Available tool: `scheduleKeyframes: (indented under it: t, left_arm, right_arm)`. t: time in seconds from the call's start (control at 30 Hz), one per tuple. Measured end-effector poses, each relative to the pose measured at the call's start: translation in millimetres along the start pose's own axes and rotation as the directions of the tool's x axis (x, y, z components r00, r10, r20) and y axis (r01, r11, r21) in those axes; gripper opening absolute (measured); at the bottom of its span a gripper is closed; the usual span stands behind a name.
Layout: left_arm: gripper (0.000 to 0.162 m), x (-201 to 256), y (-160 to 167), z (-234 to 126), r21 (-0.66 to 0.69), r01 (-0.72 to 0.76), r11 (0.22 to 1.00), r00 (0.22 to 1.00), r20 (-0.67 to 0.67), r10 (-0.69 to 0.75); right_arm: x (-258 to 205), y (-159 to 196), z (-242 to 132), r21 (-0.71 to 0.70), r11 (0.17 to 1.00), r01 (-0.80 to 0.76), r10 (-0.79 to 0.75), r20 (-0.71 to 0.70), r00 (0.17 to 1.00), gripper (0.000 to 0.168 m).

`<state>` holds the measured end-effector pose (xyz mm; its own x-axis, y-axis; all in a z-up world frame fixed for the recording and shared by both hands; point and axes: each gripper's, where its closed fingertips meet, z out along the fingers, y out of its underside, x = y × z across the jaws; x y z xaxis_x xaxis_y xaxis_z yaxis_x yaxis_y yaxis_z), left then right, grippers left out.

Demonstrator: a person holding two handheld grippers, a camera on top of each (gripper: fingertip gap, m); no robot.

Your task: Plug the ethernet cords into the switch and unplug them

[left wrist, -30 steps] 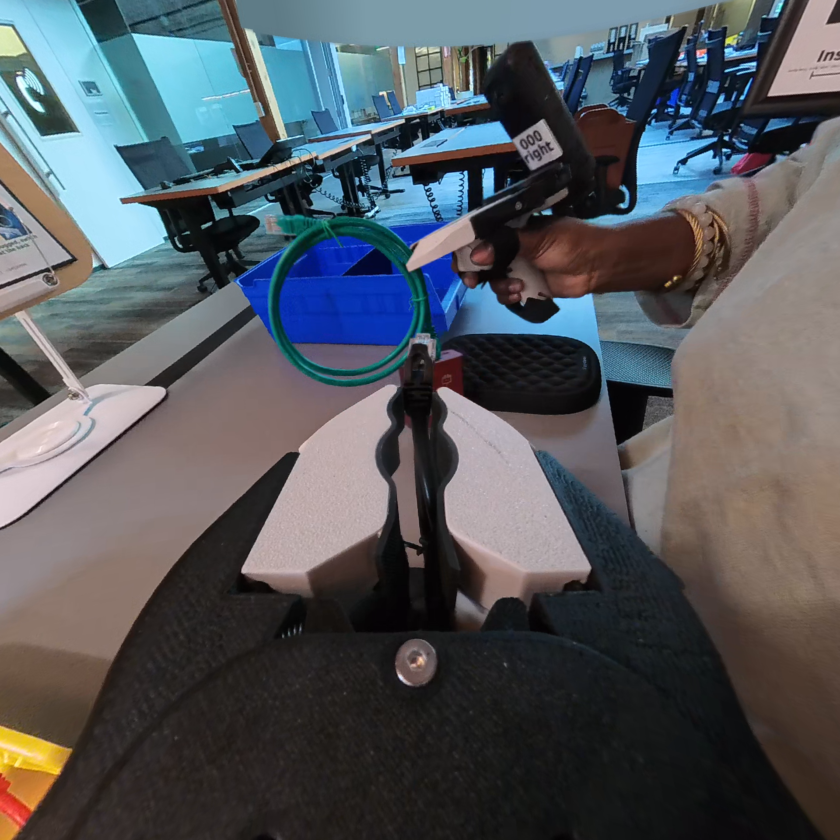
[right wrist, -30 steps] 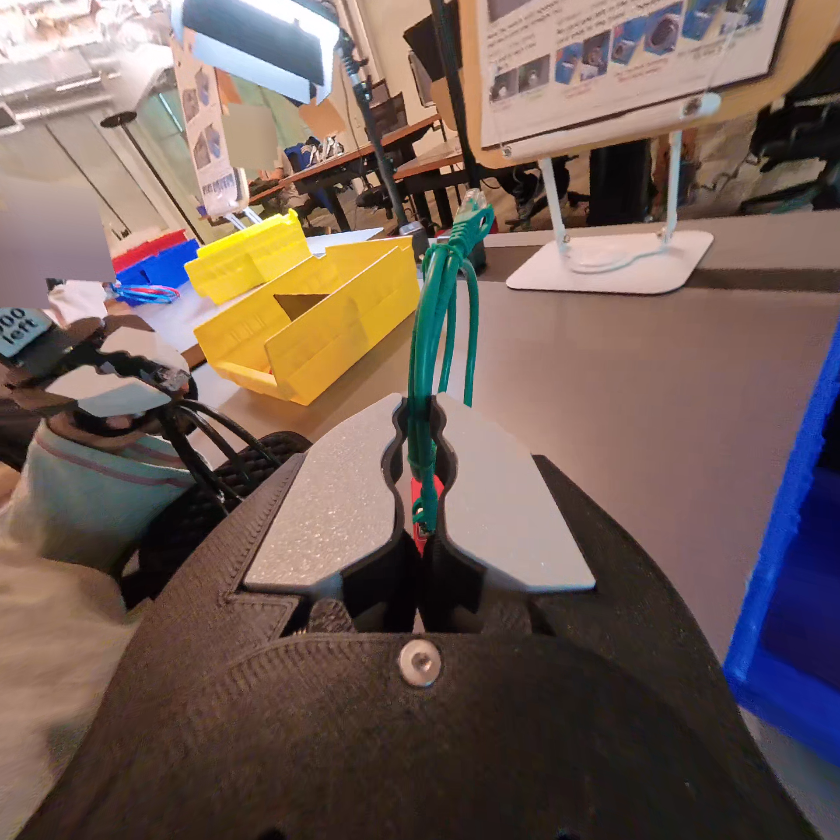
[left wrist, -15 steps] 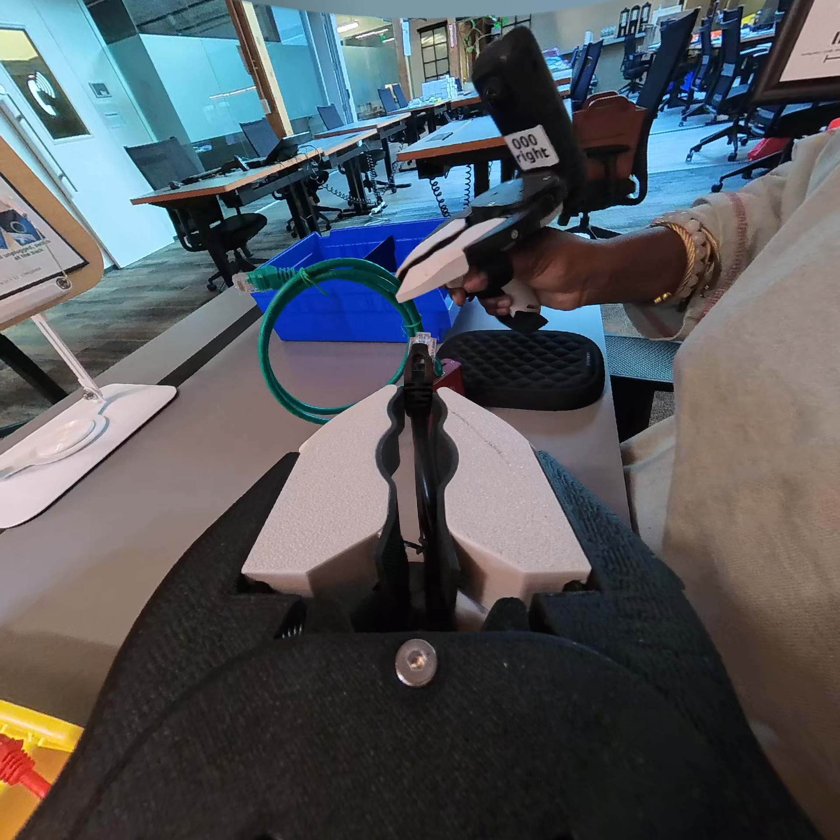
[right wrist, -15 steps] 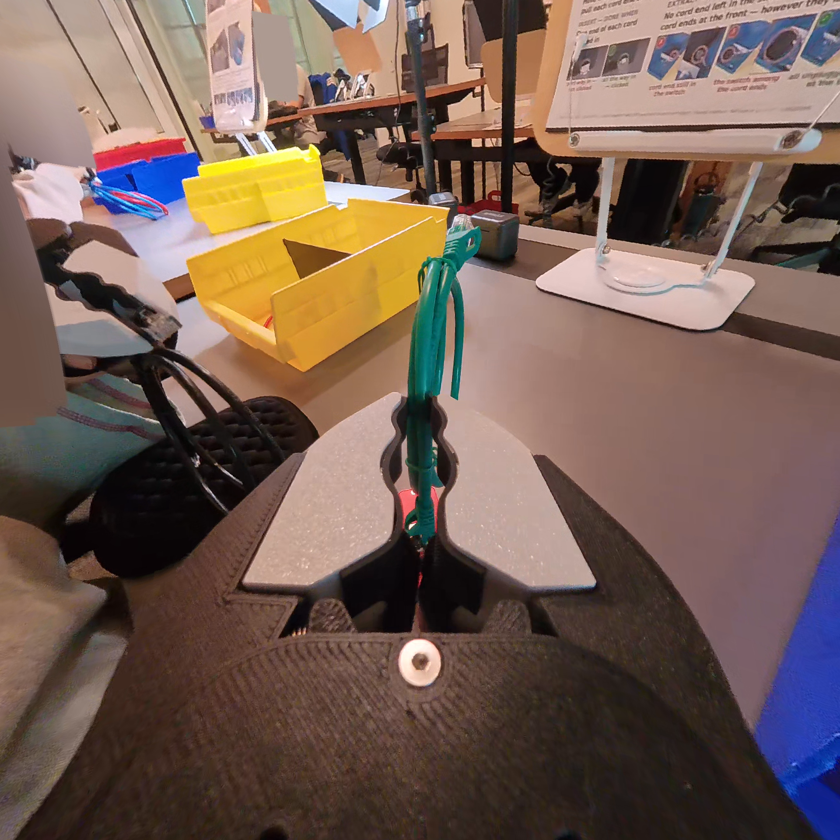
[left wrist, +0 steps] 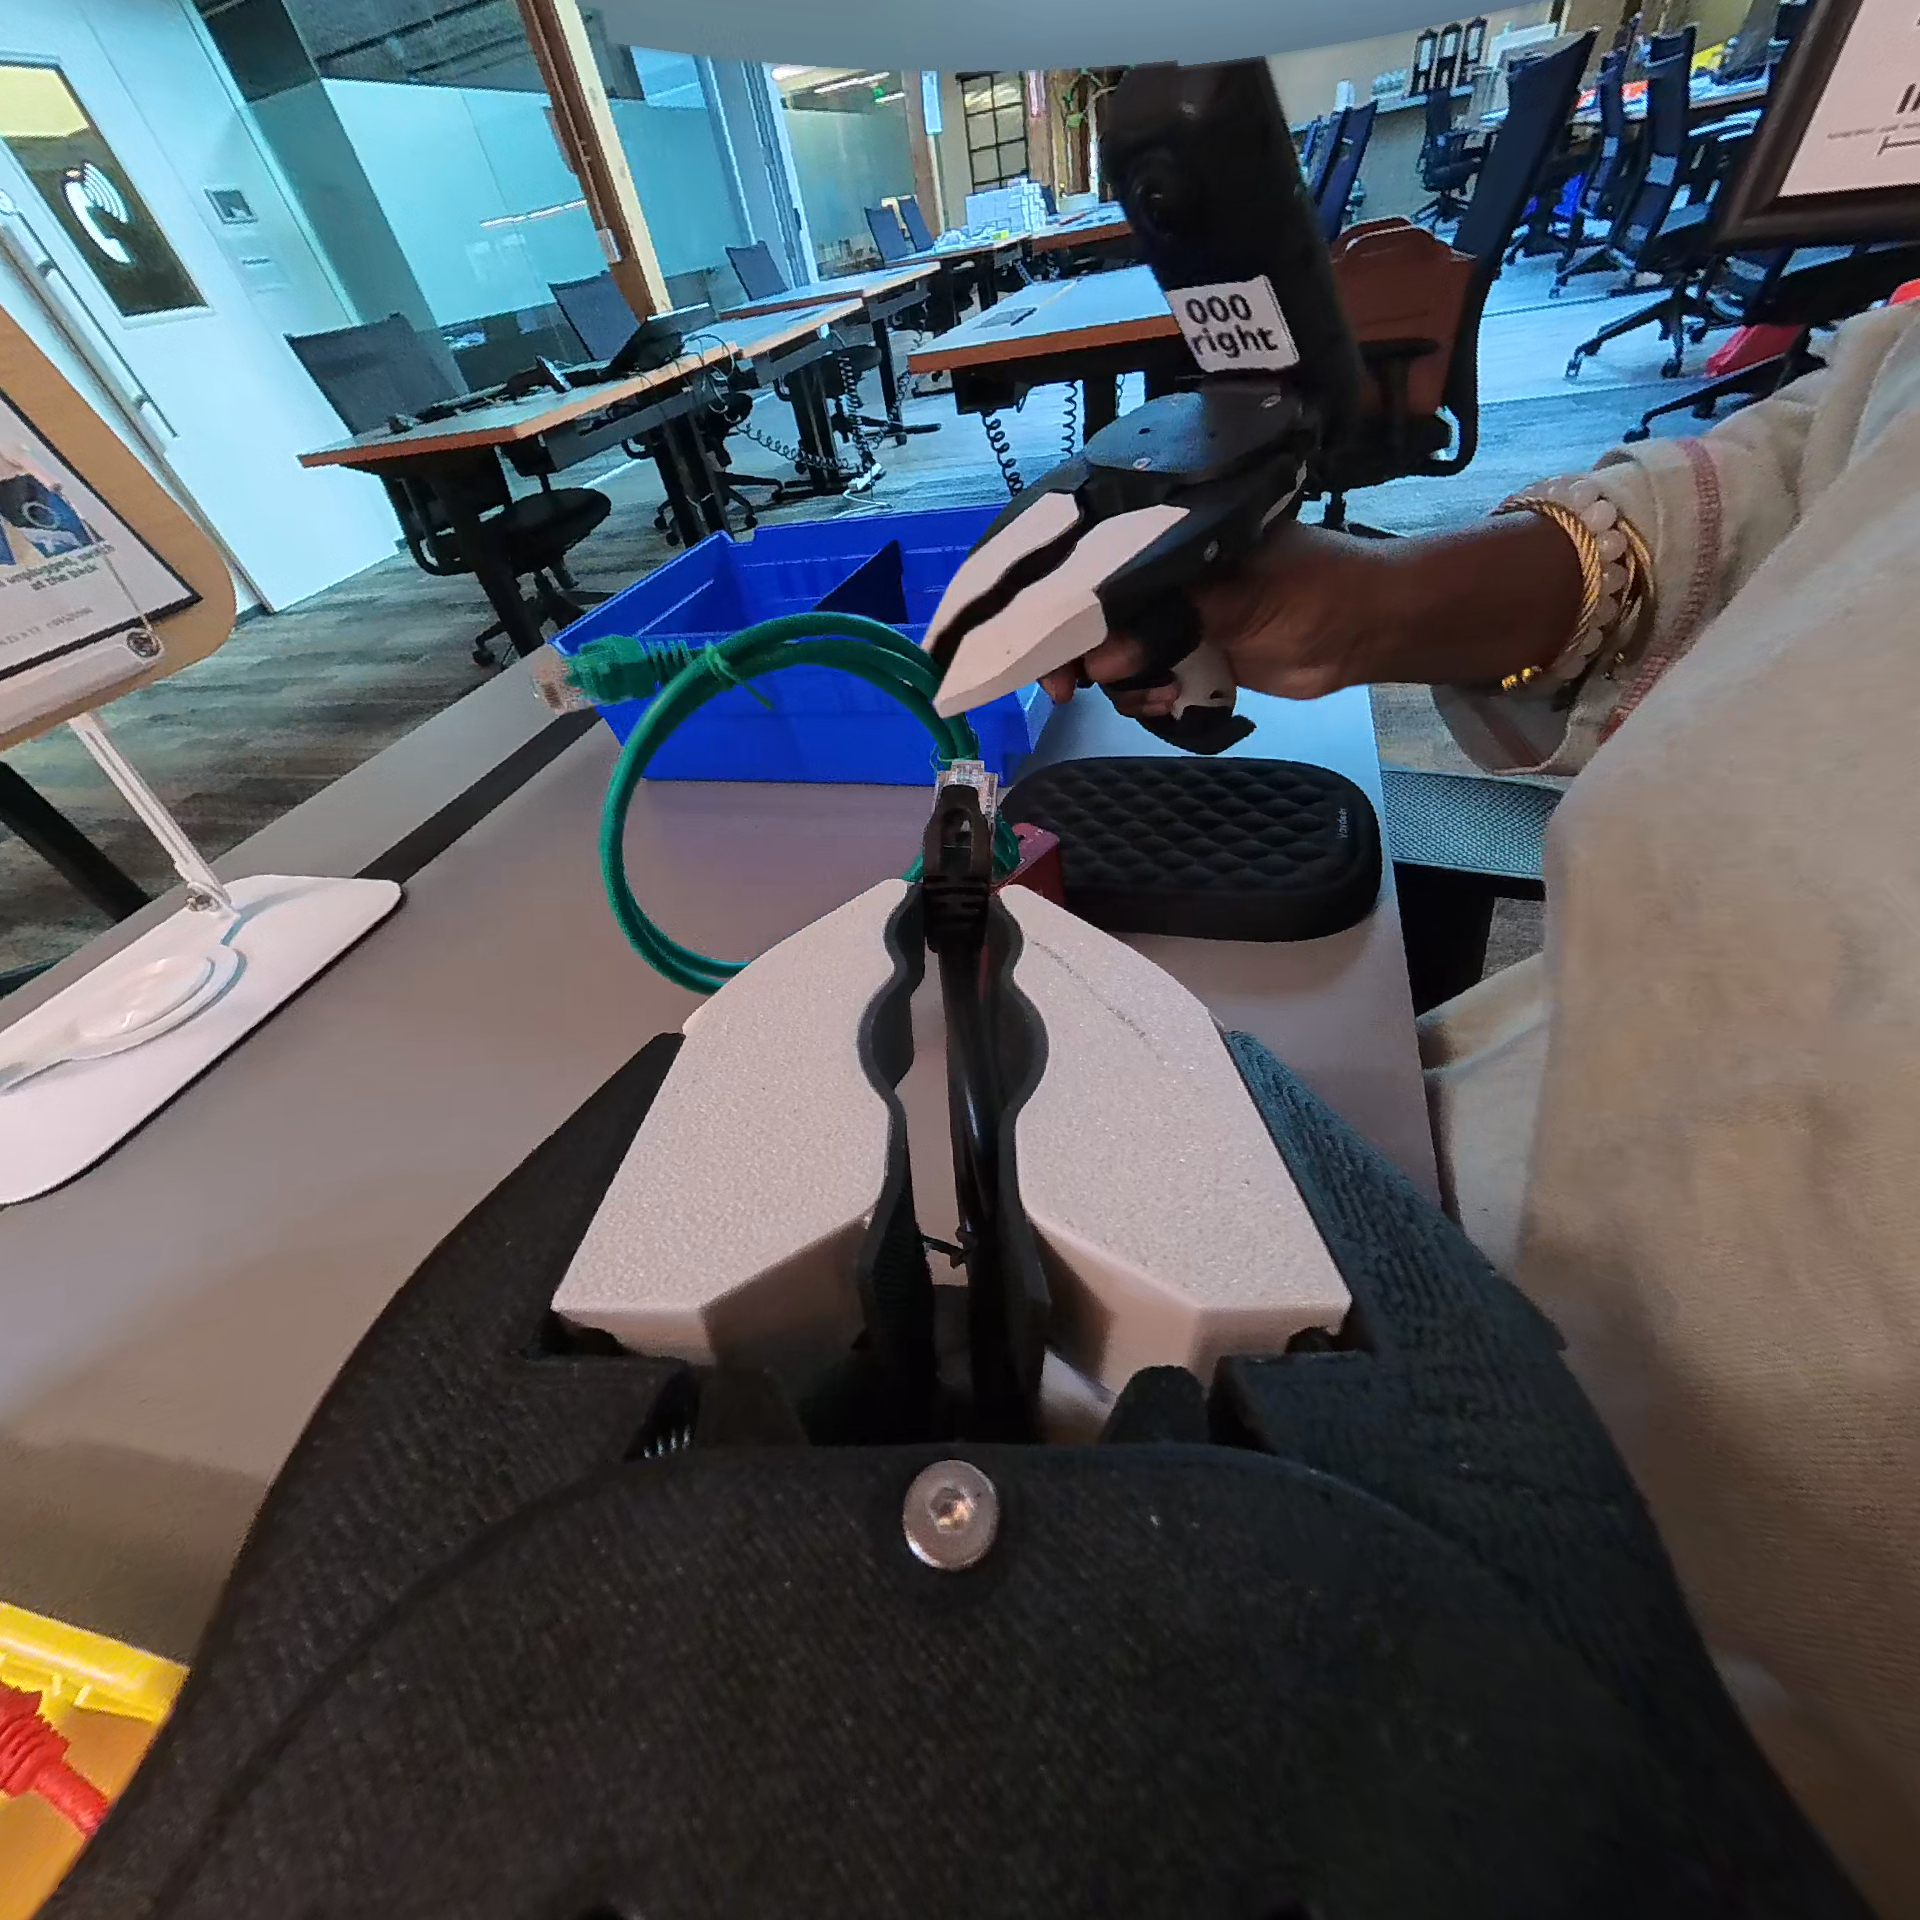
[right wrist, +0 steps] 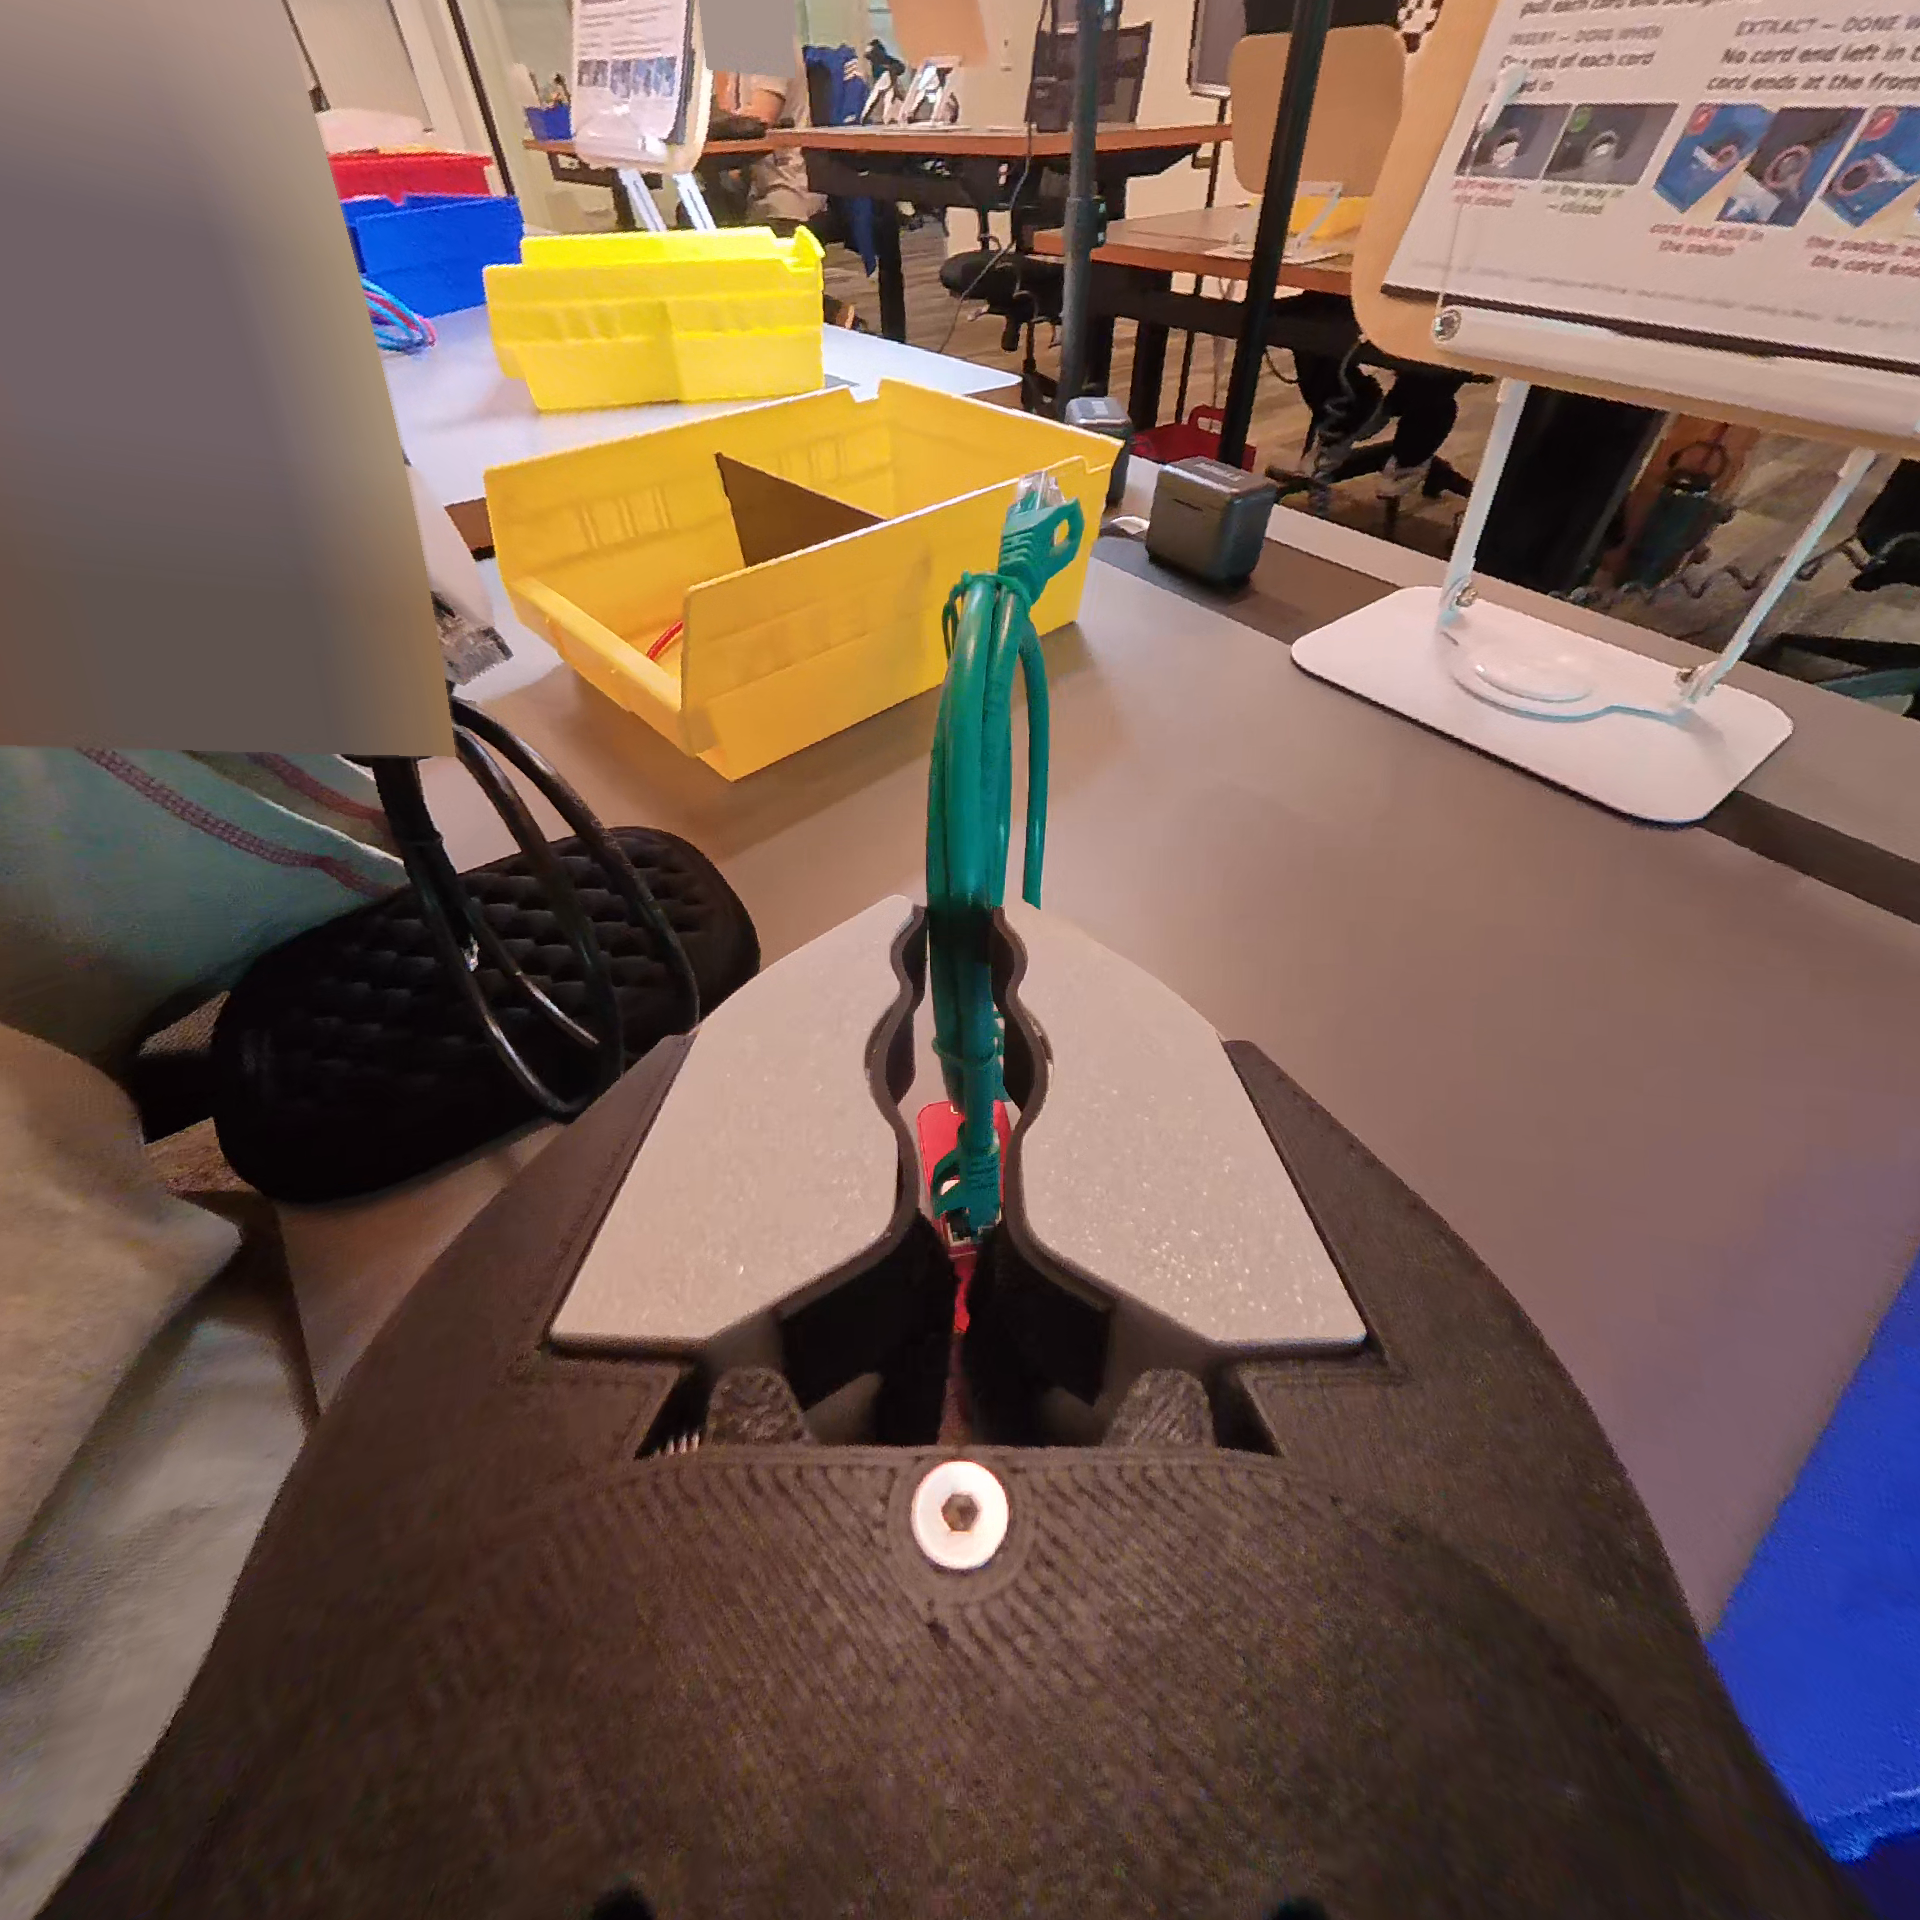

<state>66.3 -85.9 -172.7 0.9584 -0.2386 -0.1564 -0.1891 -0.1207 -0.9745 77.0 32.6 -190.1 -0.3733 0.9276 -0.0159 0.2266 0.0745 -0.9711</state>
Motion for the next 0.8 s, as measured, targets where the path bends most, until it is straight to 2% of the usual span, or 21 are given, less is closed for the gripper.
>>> scheduleKeyframes:
  t: [0.4,0.57,0.8]
  left_arm:
    - [0.011,-5.1,8.4,18.9,-0.052,0.021,0.998,1.0,0.017,-0.021]
    - [0.011,-4.1,8.1,17.2,-0.05,0.021,0.999,1.0,0.015,-0.02]
    - [0.011,-1.3,7.2,17.4,-0.043,0.011,0.999,1.0,0.004,-0.011]
  right_arm:
    - [-3.9,-0.5,-2.2,0.002,0.999,0.052,-0.052,0.02,0.998,0.013]
    - [-8.8,4.3,-3.2,-0.022,0.998,0.062,-0.06,0.077,0.995,0.026]
    - [-15.5,18.5,-1.9,-0.078,0.978,0.194,-0.184,0.12,0.976,0.035]
